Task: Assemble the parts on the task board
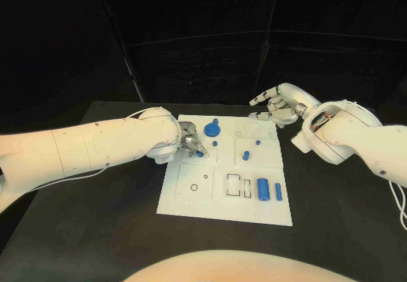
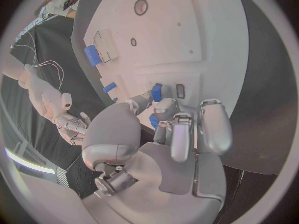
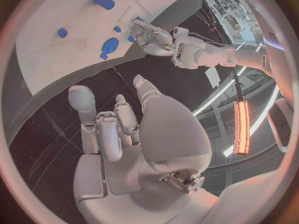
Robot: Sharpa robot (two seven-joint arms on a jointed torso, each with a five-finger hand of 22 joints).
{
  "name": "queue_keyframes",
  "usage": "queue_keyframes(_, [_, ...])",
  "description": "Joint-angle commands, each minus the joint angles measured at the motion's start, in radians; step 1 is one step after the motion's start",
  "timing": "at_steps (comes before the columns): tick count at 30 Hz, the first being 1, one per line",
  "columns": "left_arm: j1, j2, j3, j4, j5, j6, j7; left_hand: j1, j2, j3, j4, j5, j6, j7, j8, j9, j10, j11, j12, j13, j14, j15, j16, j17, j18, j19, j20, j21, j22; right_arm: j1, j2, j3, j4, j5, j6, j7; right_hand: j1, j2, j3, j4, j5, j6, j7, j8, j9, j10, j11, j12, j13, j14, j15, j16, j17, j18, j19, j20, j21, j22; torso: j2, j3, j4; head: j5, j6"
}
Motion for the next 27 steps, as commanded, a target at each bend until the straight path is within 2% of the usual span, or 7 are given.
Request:
queue_keyframes(1, [-0.001, 0.007, -0.002, -0.006, -0.005, 0.021, -0.011, -0.016, 0.002, -0.012, 0.003, 0.002, 0.002, -0.005, 0.004, 0.0, 0.005, -0.004, 0.006, 0.003, 0.102, -0.007, 0.006, 0.263, -0.016, 0.004, -0.003, 0.005, 0.004, 0.002, 0.001, 0.001, 0.001, -0.003, 0.004, 0.003, -0.003, 0.008, -0.002, 0.006, -0.004, -0.001, 0.0, 0.004, -0.002, -0.005, -0.002, -0.002, -0.001, 0.075, -0.005, -0.005, 0.14, 0.005, -0.008, -0.002, -0.006, -0.001, 0.0, -0.0008, 0.0007, 0.0, -0.001])
queue_keyframes(9, [0.0, 0.015, -0.002, -0.016, -0.005, 0.033, -0.011, -0.037, -0.001, -0.05, 0.024, 0.002, 0.008, -0.006, 0.009, 0.002, 0.009, -0.005, 0.013, 0.01, 0.102, -0.008, 0.006, 0.263, -0.017, 0.006, -0.004, 0.009, 0.012, 0.002, 0.002, 0.001, 0.001, -0.003, 0.004, 0.003, -0.003, 0.008, -0.002, 0.006, -0.005, -0.001, 0.0, 0.004, -0.002, -0.005, -0.002, -0.002, -0.001, 0.075, -0.005, -0.005, 0.14, 0.005, -0.008, -0.002, -0.007, -0.001, 0.0, -0.0003, 0.0006, -0.002, -0.002])
queue_keyframes(13, [0.0, 0.017, -0.002, -0.019, -0.005, 0.038, -0.013, -0.057, -0.013, -0.089, 0.039, 0.002, 0.014, -0.006, 0.013, 0.003, 0.012, -0.005, 0.019, 0.016, 0.102, -0.008, 0.006, 0.263, -0.018, 0.007, -0.004, 0.011, 0.016, 0.002, 0.001, 0.001, 0.001, -0.003, 0.004, 0.002, -0.004, 0.007, -0.004, 0.007, -0.006, -0.001, 0.0, 0.004, -0.002, -0.006, -0.002, -0.003, -0.002, 0.074, -0.005, -0.006, 0.138, 0.005, -0.009, -0.002, -0.008, -0.003, 0.0, -0.0008, 0.0014, -0.004, -0.002])
queue_keyframes(21, [0.0, 0.017, -0.002, -0.024, -0.005, 0.037, -0.014, -0.072, -0.017, -0.158, 0.062, 0.002, 0.019, -0.008, 0.016, 0.004, 0.015, -0.006, 0.024, 0.02, 0.102, -0.009, 0.006, 0.263, -0.019, 0.008, -0.005, 0.013, 0.021, 0.002, 0.0, 0.001, 0.002, -0.003, 0.003, 0.002, -0.006, 0.006, -0.006, 0.009, -0.009, -0.002, 0.0, 0.005, -0.002, -0.007, -0.002, -0.004, -0.004, 0.073, -0.005, -0.008, 0.135, 0.006, -0.01, -0.002, -0.01, -0.007, 0.0, -0.0008, 0.0024, -0.004, -0.002])
queue_keyframes(25, [0.001, 0.017, -0.002, -0.029, -0.005, 0.03, -0.013, -0.094, -0.028, -0.212, 0.084, 0.002, 0.021, -0.007, 0.016, 0.004, 0.015, -0.006, 0.026, 0.021, 0.102, -0.008, 0.006, 0.263, -0.019, 0.008, -0.005, 0.013, 0.022, 0.002, 0.0, 0.001, 0.001, -0.003, 0.002, 0.002, -0.009, 0.005, -0.014, 0.015, -0.021, -0.004, 0.0, 0.007, -0.002, -0.008, -0.002, -0.005, -0.006, 0.073, -0.005, -0.009, 0.133, 0.006, -0.012, -0.002, -0.013, -0.013, 0.0, -0.0008, 0.0019, -0.005, -0.002])
queue_keyframes(27, [0.001, 0.016, -0.002, -0.031, -0.005, 0.025, -0.012, -0.105, -0.048, -0.248, 0.092, 0.002, 0.019, -0.008, 0.015, 0.003, 0.011, -0.006, 0.021, 0.015, 0.102, -0.008, 0.006, 0.263, -0.018, 0.007, -0.005, 0.011, 0.019, 0.002, 0.0, 0.001, 0.001, -0.003, 0.001, 0.003, -0.013, 0.004, -0.02, 0.02, -0.03, -0.005, 0.0, 0.008, -0.002, -0.007, -0.002, -0.004, -0.006, 0.073, -0.005, -0.01, 0.132, 0.007, -0.013, -0.002, -0.014, -0.015, 0.0, -0.001, 0.0015, -0.004, -0.001])
